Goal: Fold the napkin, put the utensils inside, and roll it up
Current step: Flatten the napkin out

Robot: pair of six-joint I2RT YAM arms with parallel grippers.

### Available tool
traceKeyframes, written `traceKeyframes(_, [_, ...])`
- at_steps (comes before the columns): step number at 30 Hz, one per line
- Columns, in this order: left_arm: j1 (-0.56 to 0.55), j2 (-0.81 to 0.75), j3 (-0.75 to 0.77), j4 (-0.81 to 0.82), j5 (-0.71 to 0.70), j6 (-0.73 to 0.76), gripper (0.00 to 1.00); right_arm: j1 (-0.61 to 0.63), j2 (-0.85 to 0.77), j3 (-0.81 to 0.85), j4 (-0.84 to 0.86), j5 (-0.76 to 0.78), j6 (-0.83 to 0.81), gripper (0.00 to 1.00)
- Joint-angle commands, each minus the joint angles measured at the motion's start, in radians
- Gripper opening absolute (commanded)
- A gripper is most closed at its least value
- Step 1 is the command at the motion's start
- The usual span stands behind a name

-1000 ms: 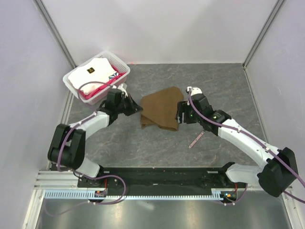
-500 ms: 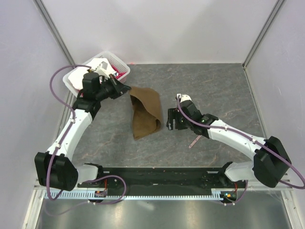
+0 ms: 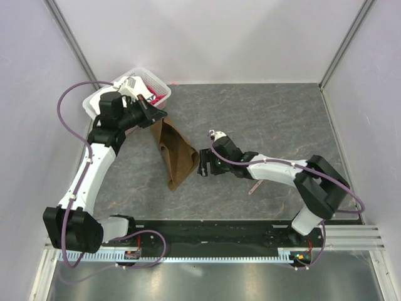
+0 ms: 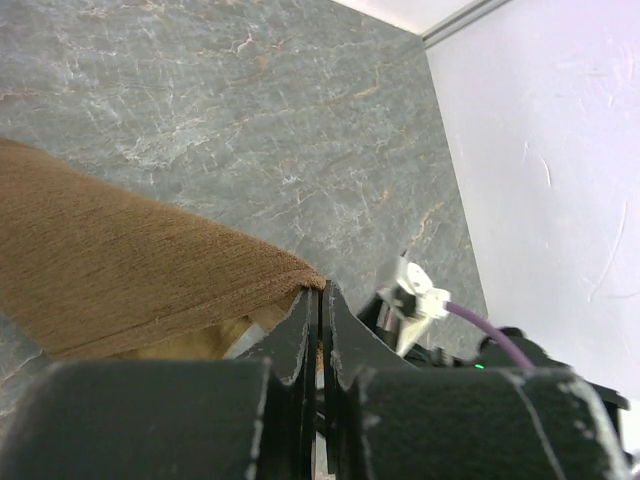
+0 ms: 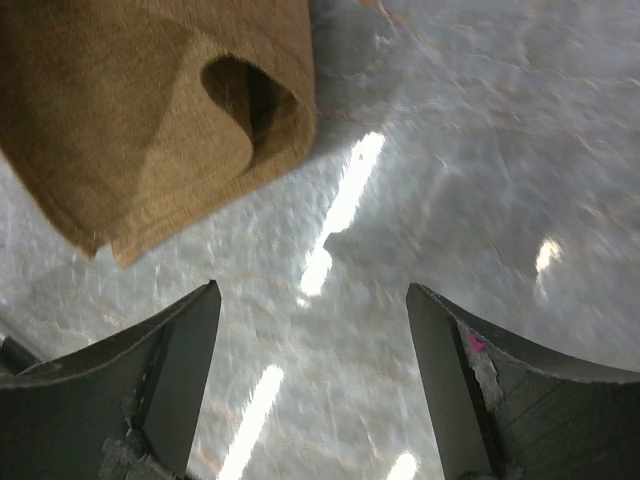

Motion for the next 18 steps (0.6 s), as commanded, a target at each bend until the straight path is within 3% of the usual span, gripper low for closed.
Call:
traceKeyframes(1, [0.011,-0.012,0.05,-0.01,0.052,0.044,0.02,0.004,0.101,0.098,0.117,0.01,0.01,0.83])
traceKeyframes(8, [0.023,-0.012,0.056,-0.021,0.059,0.056,0.02,0.004,0.248,0.262,0.126,-0.036,-0.047,0.7])
traceKeyframes(18, [0.039,-0.001,0.067,-0.031,0.068,0.072,0.02,0.004,0.317,0.289,0.151,-0.068,-0.016,0.53])
